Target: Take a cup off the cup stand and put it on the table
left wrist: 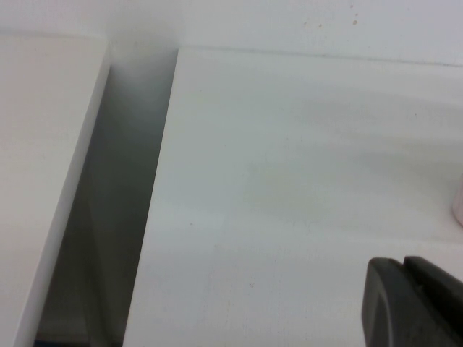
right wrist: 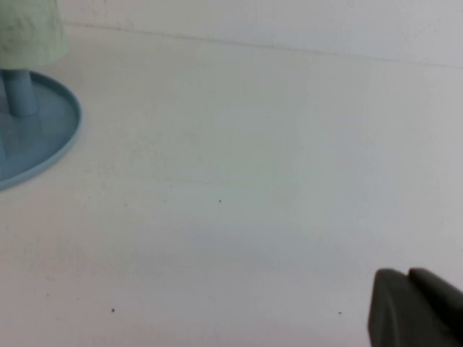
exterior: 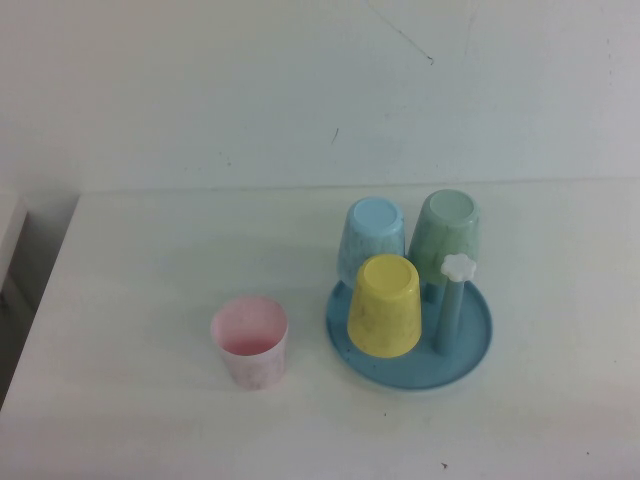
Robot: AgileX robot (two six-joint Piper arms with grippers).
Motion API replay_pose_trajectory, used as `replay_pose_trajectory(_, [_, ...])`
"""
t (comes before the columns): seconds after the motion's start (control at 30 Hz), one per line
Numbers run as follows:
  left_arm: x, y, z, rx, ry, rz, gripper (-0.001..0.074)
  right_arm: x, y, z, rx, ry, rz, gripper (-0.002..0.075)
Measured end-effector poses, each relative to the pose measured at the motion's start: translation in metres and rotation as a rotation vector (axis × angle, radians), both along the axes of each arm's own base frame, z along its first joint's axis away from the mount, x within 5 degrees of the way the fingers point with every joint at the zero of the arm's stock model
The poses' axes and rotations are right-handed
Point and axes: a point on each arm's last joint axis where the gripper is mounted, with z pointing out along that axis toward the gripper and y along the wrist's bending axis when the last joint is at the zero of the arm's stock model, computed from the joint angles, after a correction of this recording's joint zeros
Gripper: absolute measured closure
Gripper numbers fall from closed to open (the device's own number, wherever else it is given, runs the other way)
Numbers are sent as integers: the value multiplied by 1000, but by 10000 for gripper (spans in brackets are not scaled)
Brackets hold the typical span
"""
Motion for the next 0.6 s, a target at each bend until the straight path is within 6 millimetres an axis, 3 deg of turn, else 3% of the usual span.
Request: replay_pose_trajectory(0.6, [0, 1, 0, 19, -3, 1, 737, 0, 0, 0, 0, 0, 0, 729])
